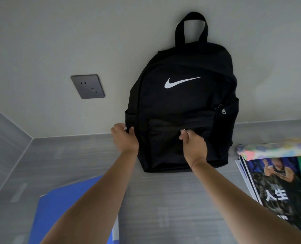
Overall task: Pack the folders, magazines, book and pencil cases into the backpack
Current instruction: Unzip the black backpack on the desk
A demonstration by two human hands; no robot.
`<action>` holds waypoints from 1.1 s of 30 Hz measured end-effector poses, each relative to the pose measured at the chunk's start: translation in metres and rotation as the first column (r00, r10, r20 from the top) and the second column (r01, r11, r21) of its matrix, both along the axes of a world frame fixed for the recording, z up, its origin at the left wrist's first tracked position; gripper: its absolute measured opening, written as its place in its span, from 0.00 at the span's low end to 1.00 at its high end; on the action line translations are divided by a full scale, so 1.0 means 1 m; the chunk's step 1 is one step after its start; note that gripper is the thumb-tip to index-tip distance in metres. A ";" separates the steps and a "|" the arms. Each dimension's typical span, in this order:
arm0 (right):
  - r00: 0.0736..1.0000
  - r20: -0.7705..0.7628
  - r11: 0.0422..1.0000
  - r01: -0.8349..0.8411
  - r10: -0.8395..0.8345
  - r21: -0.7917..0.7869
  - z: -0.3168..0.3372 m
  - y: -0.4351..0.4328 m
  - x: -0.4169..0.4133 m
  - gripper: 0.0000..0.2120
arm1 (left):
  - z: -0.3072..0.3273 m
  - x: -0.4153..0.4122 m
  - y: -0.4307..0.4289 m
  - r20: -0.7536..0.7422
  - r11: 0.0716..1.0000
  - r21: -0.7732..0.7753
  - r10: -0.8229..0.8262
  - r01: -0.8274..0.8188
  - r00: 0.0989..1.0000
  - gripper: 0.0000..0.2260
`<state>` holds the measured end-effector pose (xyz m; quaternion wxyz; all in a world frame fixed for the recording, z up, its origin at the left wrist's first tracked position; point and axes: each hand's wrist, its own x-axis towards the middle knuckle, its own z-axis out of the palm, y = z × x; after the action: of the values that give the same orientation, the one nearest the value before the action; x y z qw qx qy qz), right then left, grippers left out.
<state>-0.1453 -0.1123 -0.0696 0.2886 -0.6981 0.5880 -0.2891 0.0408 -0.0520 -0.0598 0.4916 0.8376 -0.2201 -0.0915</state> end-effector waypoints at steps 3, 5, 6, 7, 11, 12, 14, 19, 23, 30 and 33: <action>0.992 0.032 0.992 -0.125 0.126 -0.008 0.003 0.001 -0.008 0.15 | 0.007 -0.038 0.000 0.550 0.981 0.024 -0.174 0.193 0.817 0.20; 0.988 0.034 0.987 -0.150 0.152 -0.054 0.006 0.002 -0.008 0.14 | 0.007 -0.061 -0.008 0.687 0.882 0.211 -0.441 0.422 0.578 0.22; 0.988 0.038 0.986 -0.149 0.152 -0.078 0.007 0.002 -0.009 0.14 | 0.008 -0.067 -0.013 0.693 0.838 0.274 -0.512 0.472 0.507 0.21; 0.988 0.039 0.984 -0.145 0.150 -0.102 0.008 0.003 -0.011 0.14 | 0.010 -0.071 -0.017 0.696 0.819 0.298 -0.538 0.491 0.474 0.19; 0.994 -0.036 0.977 -0.110 0.105 -0.183 0.009 0.001 -0.024 0.15 | 0.016 -0.071 -0.029 0.746 0.835 0.287 -0.502 0.469 0.438 0.05; 0.996 -0.054 0.979 -0.081 0.072 -0.188 0.008 -0.002 -0.028 0.16 | 0.017 -0.070 -0.029 0.727 0.836 0.290 -0.509 0.465 0.462 0.04; 0.998 -0.059 0.990 0.013 -0.022 -0.140 0.005 -0.013 -0.039 0.17 | 0.017 -0.066 -0.029 0.682 0.848 0.285 -0.508 0.447 0.527 0.04; 0.976 -0.112 0.982 0.187 -0.187 -0.011 -0.003 -0.044 -0.083 0.17 | 0.022 -0.059 -0.029 0.641 0.864 0.284 -0.494 0.416 0.587 0.04; 0.979 -0.131 0.986 0.163 -0.156 0.043 0.007 -0.060 -0.092 0.19 | 0.026 -0.066 -0.031 0.617 0.859 0.322 -0.510 0.399 0.600 0.05; 0.971 0.197 0.988 0.115 -0.134 0.104 0.041 -0.084 -0.093 0.23 | 0.050 -0.089 -0.042 0.586 0.743 0.389 -0.656 0.545 0.475 0.22; 0.924 0.337 0.963 0.093 -0.179 0.254 0.051 -0.097 -0.085 0.17 | 0.064 -0.113 -0.052 0.603 0.736 0.330 -0.646 0.591 0.468 0.18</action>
<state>-0.2299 -0.2094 -0.0188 0.4495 -0.5525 0.6030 -0.3594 -0.0720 -0.1042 0.0044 0.2755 0.6895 -0.6684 0.0442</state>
